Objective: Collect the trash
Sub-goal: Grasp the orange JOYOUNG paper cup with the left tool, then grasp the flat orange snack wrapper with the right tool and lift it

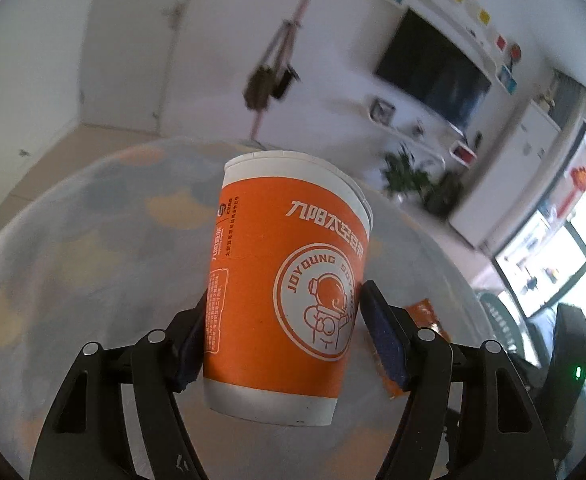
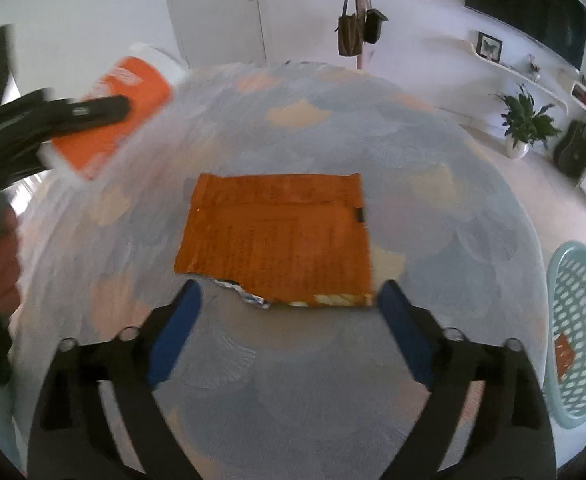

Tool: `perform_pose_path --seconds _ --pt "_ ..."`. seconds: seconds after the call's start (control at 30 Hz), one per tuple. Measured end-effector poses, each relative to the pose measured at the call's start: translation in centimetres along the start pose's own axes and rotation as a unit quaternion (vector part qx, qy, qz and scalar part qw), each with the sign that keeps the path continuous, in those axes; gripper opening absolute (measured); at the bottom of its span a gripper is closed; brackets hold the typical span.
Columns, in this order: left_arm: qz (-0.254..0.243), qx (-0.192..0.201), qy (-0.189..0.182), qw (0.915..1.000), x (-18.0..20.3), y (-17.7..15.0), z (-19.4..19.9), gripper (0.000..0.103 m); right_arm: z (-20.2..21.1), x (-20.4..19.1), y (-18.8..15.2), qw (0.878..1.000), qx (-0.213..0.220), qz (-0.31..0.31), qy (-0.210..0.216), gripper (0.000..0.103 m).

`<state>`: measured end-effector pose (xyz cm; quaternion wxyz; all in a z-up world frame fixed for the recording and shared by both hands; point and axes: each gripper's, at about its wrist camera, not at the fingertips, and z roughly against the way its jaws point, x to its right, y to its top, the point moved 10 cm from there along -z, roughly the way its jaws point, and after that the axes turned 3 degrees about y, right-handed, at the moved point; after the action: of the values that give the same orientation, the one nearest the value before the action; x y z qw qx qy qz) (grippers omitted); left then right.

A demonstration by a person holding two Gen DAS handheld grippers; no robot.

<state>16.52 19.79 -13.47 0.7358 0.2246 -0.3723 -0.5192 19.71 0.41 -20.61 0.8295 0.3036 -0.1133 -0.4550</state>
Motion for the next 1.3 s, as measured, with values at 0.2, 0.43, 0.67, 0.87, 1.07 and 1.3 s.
perform_pose_path --seconds 0.2,0.43,0.67,0.87,1.07,1.3 --pt "0.028 0.058 0.01 0.9979 -1.3 0.0 1.6 0.068 -2.2 -1.6 2.0 0.999 -0.033 -0.011 -0.015 0.095" --pt "0.044 0.071 0.008 0.9964 -1.3 0.1 2.8 0.068 -4.0 -2.2 3.9 0.997 -0.052 -0.043 -0.024 0.097" --pt "0.053 0.083 0.009 0.9951 -1.6 0.4 3.3 0.068 -5.3 -3.3 5.4 0.998 -0.049 -0.02 -0.035 0.097" --pt "0.088 0.099 0.006 0.9912 -3.0 0.8 4.1 0.068 -4.9 -3.1 6.5 0.999 -0.022 -0.032 -0.019 0.096" --pt "0.115 0.098 -0.009 0.9885 -3.6 0.8 4.3 0.068 -5.8 -4.8 6.4 0.999 -0.029 0.017 -0.035 0.096" --pt "0.105 0.097 -0.009 0.9897 -3.5 0.9 4.2 0.068 -6.6 -6.3 6.8 0.999 -0.038 0.026 -0.019 0.097"
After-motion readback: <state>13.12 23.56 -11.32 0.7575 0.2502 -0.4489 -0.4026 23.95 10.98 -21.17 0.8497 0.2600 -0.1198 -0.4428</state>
